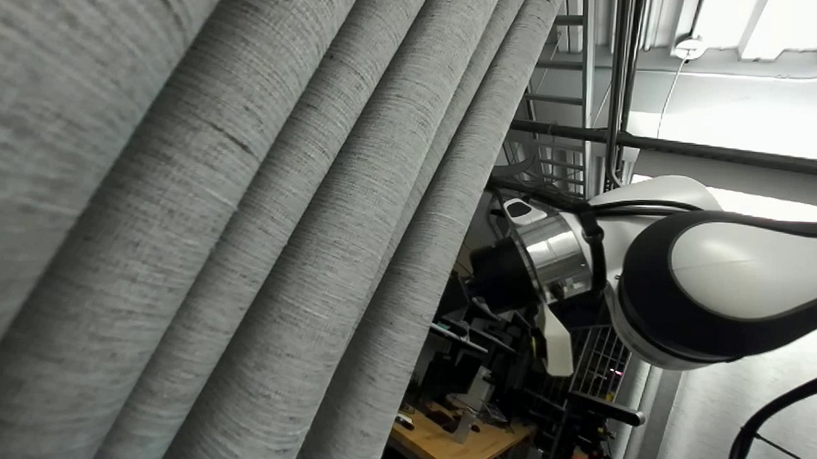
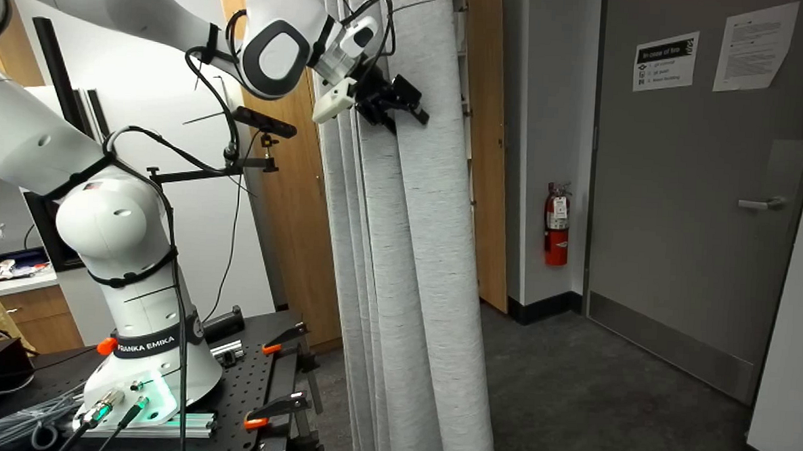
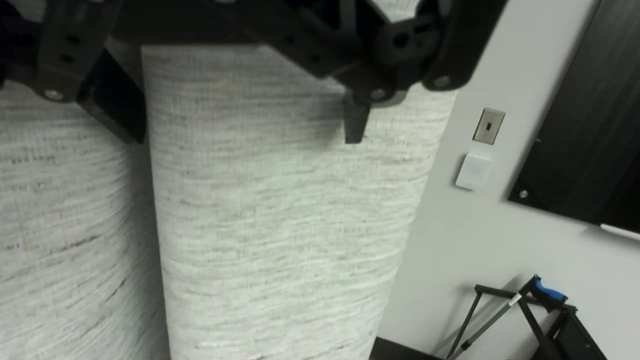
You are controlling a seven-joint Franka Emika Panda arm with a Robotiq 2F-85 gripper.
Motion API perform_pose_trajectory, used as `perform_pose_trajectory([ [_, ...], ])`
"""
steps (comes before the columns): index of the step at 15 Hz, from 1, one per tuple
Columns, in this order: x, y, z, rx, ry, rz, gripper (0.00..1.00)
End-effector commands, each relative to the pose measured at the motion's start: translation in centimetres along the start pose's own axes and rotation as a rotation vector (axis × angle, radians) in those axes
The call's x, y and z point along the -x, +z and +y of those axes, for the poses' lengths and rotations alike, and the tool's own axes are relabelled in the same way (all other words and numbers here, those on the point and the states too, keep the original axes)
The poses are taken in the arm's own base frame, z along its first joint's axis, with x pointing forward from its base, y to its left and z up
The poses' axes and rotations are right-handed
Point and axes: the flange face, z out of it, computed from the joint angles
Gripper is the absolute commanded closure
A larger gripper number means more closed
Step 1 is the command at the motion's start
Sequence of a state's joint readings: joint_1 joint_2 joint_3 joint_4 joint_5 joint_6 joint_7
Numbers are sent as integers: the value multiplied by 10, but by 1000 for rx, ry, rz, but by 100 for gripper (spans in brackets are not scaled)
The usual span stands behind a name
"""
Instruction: Slide the curtain to the right
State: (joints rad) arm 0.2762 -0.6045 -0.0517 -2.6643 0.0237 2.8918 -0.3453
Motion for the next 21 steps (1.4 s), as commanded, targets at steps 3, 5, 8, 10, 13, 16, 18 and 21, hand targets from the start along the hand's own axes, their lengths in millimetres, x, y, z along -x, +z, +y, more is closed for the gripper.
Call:
perform_pose_trajectory([
  [3, -34, -17, -16, 34, 5, 203, 0],
  [5, -47, -26, -24, 44, -10, 273, 0],
  [8, -65, -41, -32, 61, -28, 363, 0],
  [10, -78, -52, -35, 76, -38, 422, 0],
  [13, -96, -69, -36, 103, -53, 512, 0],
  [16, -112, -83, -32, 142, -63, 598, 0],
  [18, -118, -88, -27, 183, -52, 654, 0],
  [21, -122, -92, -21, 228, -36, 720, 0],
])
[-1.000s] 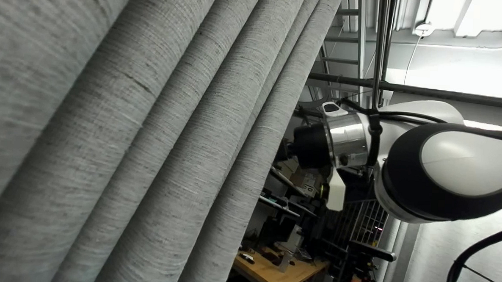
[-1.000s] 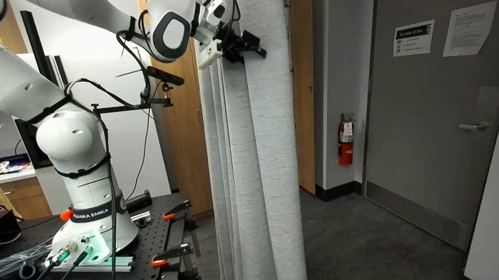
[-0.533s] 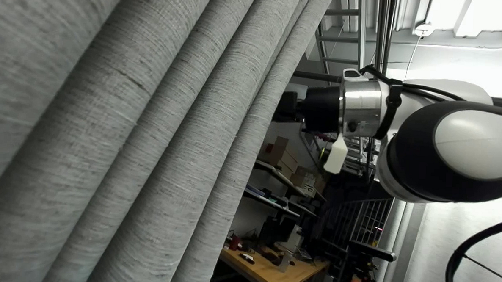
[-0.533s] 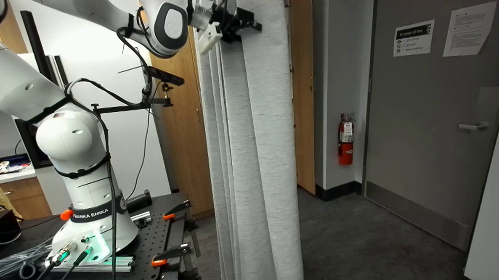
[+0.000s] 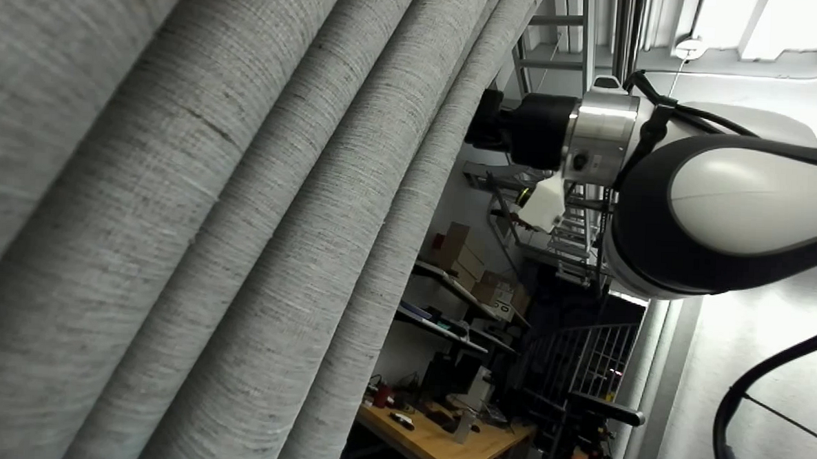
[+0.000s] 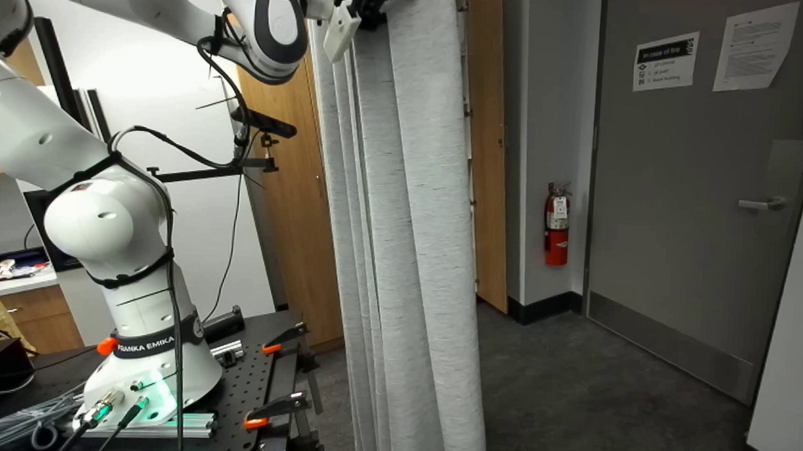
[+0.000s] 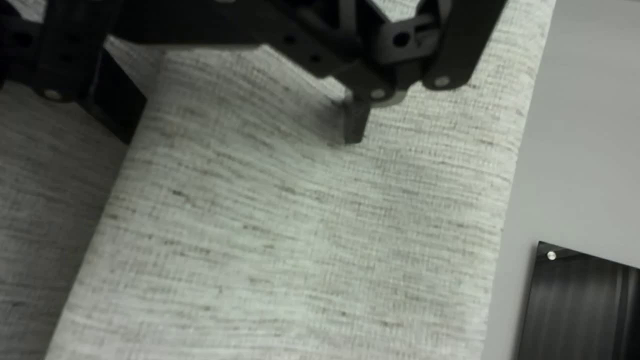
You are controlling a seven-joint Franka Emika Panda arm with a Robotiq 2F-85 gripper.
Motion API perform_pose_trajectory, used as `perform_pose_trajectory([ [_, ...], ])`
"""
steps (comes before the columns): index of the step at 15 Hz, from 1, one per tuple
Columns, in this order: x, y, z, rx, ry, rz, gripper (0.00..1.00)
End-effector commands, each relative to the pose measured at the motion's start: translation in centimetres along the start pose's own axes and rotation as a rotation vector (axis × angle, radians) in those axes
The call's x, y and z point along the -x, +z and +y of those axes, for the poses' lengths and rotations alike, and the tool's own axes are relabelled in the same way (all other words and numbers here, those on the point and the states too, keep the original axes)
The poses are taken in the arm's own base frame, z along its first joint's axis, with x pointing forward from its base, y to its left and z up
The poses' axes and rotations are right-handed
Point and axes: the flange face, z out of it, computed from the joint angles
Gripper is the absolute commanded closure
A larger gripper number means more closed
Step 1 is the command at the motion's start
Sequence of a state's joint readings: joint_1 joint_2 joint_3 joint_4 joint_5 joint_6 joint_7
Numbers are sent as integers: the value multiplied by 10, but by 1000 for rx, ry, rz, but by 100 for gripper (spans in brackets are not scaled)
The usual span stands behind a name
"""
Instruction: Slide the curtain to the right
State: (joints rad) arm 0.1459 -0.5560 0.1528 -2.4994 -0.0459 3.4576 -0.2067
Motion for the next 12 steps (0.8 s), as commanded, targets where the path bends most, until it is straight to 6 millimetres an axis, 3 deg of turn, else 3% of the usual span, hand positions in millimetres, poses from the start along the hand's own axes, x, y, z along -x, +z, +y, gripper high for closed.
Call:
perform_pose_trajectory([
  [1, -10, 7, 5, 60, 12, 86, 0],
  [8, -14, 12, 2, 102, -8, 159, 0],
  [9, -13, 12, 1, 99, -16, 152, 22],
  [12, -14, 14, -1, 99, -34, 137, 42],
])
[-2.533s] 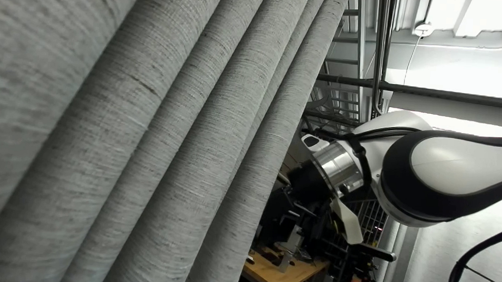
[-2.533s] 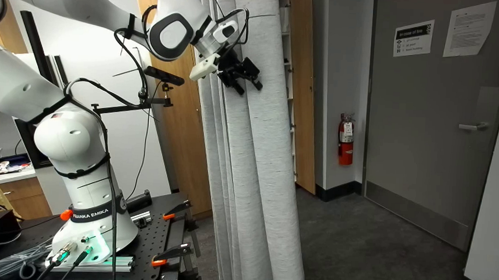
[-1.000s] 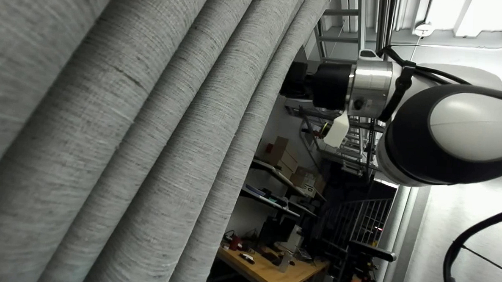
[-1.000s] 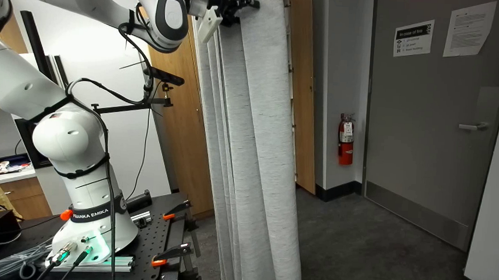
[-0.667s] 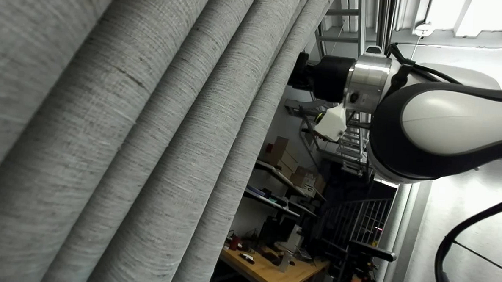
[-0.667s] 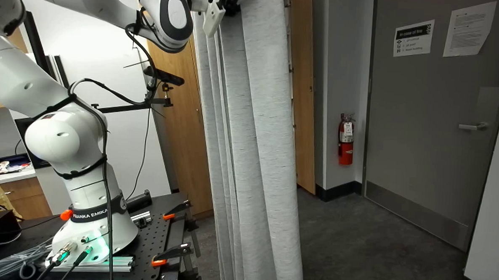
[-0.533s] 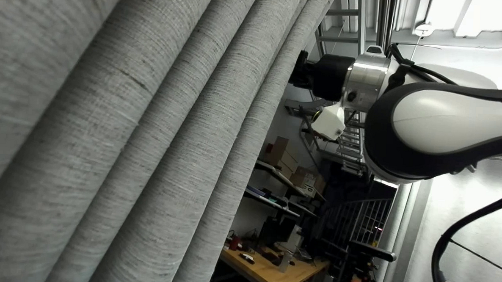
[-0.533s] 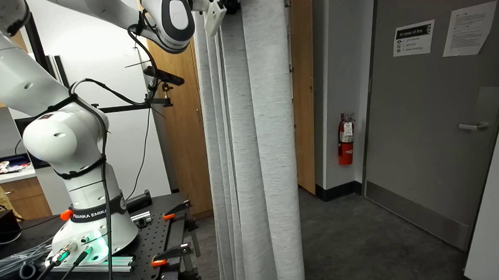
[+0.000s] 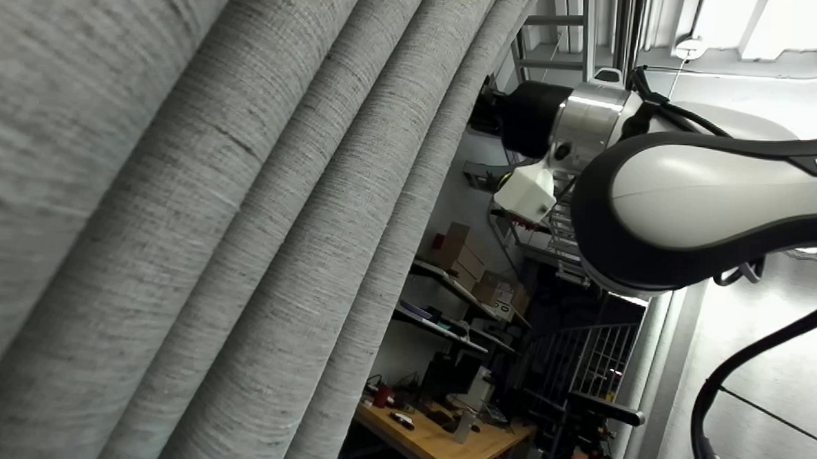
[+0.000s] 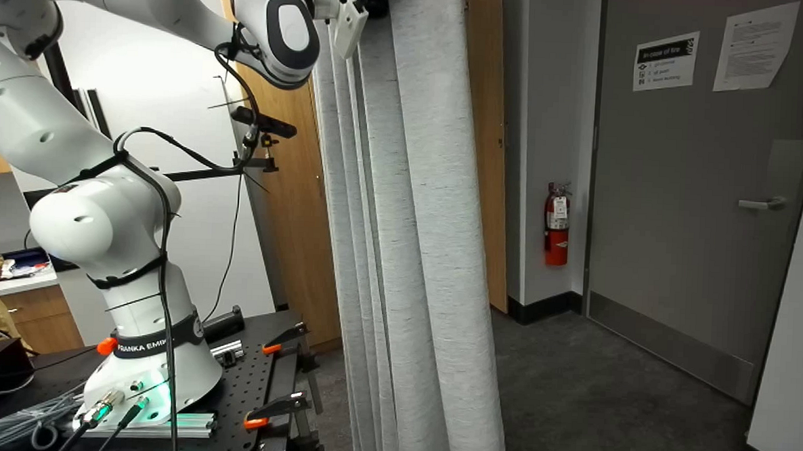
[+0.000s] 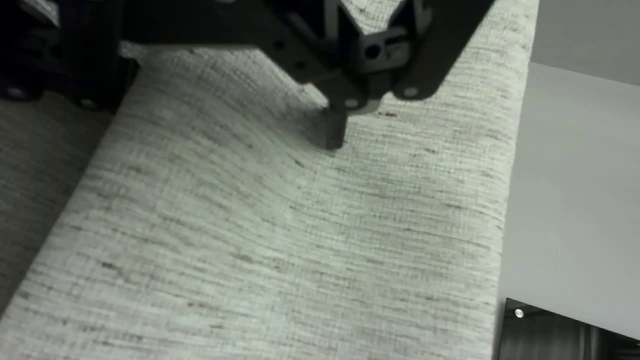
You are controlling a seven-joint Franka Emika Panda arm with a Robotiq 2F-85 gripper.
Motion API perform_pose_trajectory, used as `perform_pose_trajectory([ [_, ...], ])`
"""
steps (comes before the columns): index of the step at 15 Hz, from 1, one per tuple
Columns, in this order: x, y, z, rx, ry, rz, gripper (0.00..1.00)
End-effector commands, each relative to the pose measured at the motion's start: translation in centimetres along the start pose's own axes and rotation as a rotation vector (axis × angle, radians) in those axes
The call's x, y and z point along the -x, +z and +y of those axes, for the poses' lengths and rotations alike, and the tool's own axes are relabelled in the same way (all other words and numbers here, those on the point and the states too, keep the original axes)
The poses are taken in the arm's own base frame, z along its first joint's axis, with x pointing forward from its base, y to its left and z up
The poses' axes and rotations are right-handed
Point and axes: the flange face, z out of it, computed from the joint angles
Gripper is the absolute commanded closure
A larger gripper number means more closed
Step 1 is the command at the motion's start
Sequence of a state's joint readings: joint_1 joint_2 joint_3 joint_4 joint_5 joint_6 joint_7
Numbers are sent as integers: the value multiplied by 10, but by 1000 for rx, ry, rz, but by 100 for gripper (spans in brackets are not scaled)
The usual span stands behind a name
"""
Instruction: Slide the curtain to the right
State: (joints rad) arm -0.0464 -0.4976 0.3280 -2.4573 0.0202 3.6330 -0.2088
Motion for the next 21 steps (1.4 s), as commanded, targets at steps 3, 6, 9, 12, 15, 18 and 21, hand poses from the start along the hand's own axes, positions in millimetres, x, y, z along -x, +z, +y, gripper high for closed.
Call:
perform_pose_trajectory([
  [3, -4, 5, 0, 21, -17, 7, 67],
  [6, -2, 5, 4, 51, 6, -7, 89],
  [9, 1, 6, 4, 67, 6, -26, 100],
  [12, -24, 0, 32, 59, -25, -33, 100],
  [15, -37, 1, 76, 63, -69, -76, 100],
  [18, -47, -6, 138, 111, -56, -104, 100],
  [21, -45, -11, 211, 188, -8, -156, 100],
])
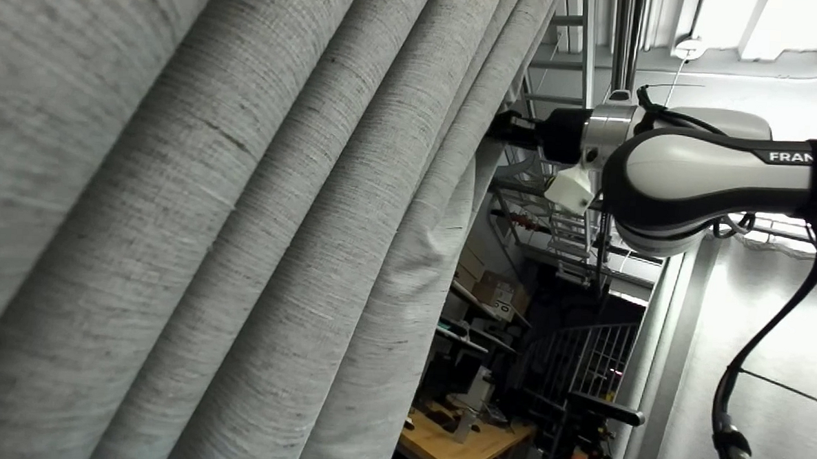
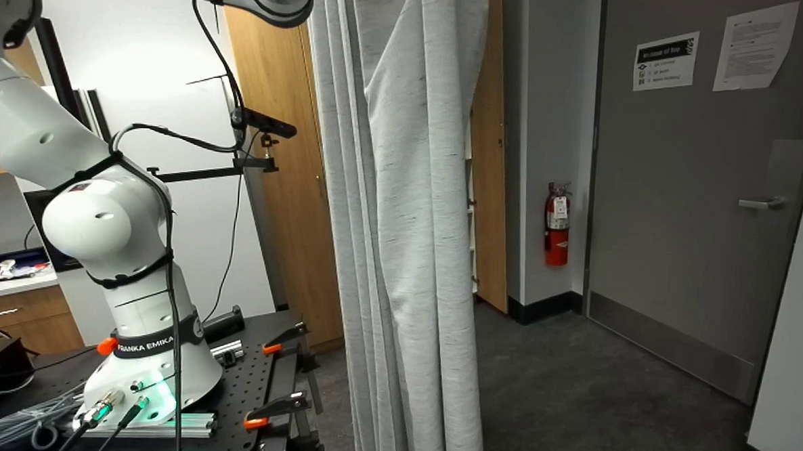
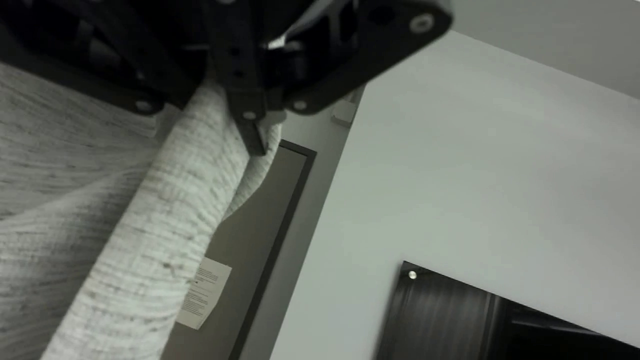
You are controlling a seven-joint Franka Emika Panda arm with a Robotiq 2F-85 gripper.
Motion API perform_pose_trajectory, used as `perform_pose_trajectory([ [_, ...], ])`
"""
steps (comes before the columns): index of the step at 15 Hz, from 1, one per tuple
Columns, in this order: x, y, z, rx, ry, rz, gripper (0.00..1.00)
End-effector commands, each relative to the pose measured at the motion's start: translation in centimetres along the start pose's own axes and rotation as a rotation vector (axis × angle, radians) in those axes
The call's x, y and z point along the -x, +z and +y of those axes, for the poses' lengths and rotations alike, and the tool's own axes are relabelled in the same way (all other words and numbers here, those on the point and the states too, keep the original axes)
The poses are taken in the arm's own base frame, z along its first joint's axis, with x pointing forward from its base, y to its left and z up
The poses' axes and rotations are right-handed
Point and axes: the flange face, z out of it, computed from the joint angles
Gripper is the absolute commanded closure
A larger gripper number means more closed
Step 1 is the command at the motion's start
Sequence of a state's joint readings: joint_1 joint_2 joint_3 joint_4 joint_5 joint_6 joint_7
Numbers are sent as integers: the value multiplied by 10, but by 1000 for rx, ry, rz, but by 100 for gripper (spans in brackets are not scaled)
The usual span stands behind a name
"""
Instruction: Slide the curtain to the right
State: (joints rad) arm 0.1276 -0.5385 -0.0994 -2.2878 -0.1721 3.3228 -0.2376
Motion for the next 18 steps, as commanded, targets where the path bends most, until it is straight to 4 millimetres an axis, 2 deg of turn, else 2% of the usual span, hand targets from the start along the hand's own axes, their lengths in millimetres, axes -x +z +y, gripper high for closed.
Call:
perform_pose_trajectory([
  [1, -10, 6, 81, 78, 20, -52, 100],
  [4, 0, 22, 148, 161, 23, -170, 100],
  [8, 4, 43, 216, 249, 76, -274, 100],
  [11, 11, 49, 269, 336, 141, -336, 100],
  [14, 20, 46, 321, 425, 232, -381, 100],
  [18, 34, 26, 384, 539, 369, -417, 100],
])
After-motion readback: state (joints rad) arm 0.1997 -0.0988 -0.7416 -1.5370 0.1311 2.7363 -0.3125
